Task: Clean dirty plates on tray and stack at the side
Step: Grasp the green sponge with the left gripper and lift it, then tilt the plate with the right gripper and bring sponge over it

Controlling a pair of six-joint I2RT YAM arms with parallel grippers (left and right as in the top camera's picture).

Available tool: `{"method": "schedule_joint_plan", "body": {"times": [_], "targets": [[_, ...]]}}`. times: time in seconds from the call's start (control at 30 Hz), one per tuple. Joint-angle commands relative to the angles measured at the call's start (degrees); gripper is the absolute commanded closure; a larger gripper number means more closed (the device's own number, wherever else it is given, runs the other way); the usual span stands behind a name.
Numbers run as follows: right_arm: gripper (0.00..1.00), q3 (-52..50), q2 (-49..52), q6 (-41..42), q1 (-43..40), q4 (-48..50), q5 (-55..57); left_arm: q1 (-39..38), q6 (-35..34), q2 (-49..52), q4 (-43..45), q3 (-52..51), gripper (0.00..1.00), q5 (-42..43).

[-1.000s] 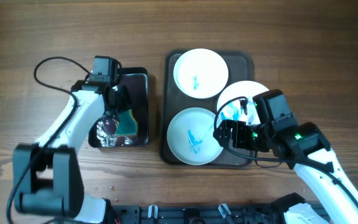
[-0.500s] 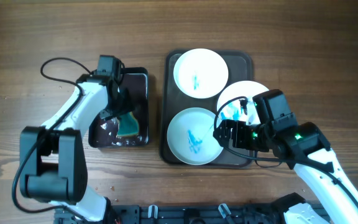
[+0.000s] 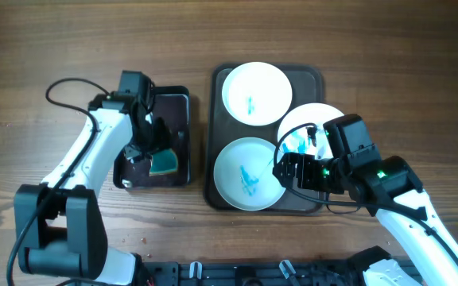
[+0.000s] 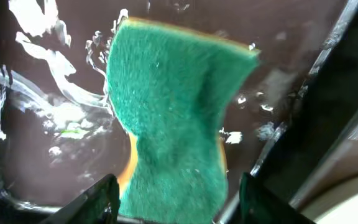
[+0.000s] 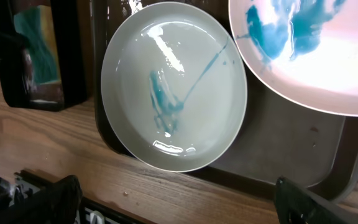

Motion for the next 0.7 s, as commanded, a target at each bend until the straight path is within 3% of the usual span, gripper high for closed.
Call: {"method": "schedule_joint_plan", "body": {"times": [0.0,0.17,0.23,0.27,0.37,0.43,0.53,0.6,0.67], "targets": [[0.0,-0.15,0.63,0.39,0.24,0.26,1.03,-0.42,0.07,0.39,7.78,-6.62,0.47,1.03],[0.0,-0.28,0.63,0.83,0.26,0.0,0.96,-0.42,0.09,0.39,14.91,-8.68,0.68,-1.33],[0.0,-1.31,0.63,1.92,0.26,-0.15,0.37,-0.42,0.09,0.35,15.17,-8.17,0.92,-1.62],[0.0,-1.99,0.63,1.92,0.26,-0.11,0.39,-0.42,0.09,0.33,14.36,-7.58,0.96,-1.57],[0.01,-5.42,0.63,4.68,0.24,0.72,0.79,-0.42,0.11,0.0,11.1,-5.29,0.96,-1.57],[0.12,-8.46,0.66,6.62,0.11,2.86,0.76,-0.42,0.13,-0.59,7.82,-2.62,0.96,-1.6],[0.39,-12.68,1.11,6.27,-0.55,8.92,0.52,-0.44,0.35,-1.95,2.82,2.4,0.96,-1.55],[0.5,-13.44,2.4,5.09,-0.57,11.06,0.55,-0.57,1.01,-3.21,-0.81,6.1,0.96,-1.25],[0.52,-13.42,4.57,3.32,-0.57,12.39,-0.33,-0.94,3.39,-4.39,-3.41,8.98,0.96,0.63]]}}
